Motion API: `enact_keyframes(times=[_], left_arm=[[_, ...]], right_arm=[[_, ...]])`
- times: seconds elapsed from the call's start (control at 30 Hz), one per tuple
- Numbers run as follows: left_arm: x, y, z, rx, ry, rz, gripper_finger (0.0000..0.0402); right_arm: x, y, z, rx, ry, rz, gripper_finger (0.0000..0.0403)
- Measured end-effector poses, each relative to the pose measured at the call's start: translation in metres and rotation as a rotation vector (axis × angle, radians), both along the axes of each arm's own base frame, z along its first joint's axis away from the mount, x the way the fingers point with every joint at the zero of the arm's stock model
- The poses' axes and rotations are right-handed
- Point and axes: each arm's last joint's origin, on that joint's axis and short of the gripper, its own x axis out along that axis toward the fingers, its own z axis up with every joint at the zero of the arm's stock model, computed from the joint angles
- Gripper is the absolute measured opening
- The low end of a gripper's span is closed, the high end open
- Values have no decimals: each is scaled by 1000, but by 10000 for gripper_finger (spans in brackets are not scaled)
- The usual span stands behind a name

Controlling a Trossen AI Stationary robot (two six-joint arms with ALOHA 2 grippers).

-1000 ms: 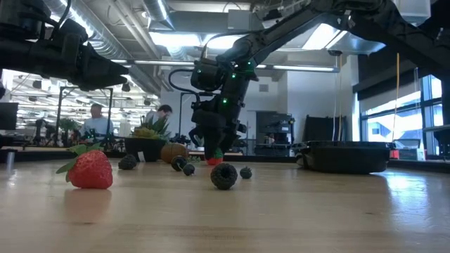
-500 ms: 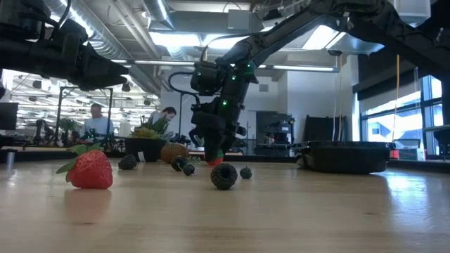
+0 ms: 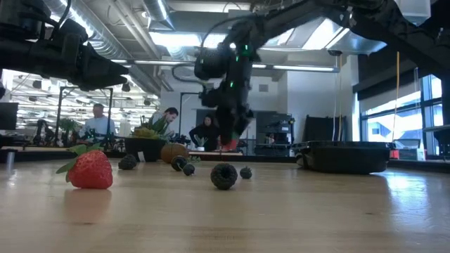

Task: Pick and placing Produce into tupperware
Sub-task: Put the red strawberry into the black bin

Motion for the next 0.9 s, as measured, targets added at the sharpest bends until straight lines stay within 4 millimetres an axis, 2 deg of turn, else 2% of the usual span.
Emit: enact_keyframes(times=[0.23, 0.33, 0.47, 0.57, 0.7, 0.8, 0.9], left_arm=[[0, 0, 0, 0, 0, 0, 302], [0, 0, 0, 0, 1, 0, 302], [0, 0, 0, 0, 1, -1, 302], [0, 0, -1, -3, 8, 3, 302], [0, 0, -1, -2, 5, 7, 302], [0, 0, 0, 0, 1, 8, 302], [0, 0, 0, 0, 0, 8, 302]], right_arm=[[-28, 10, 37, 94, 280, -58, 196], [-30, 12, 42, 102, 258, -23, 196], [-43, 19, 57, 114, 252, 27, 197], [-61, 26, 65, 121, 281, 10, 197], [-98, 36, 78, 75, 310, -69, 197], [-124, 41, 76, 25, 297, -127, 197], [-146, 42, 69, 11, 182, -178, 197]])
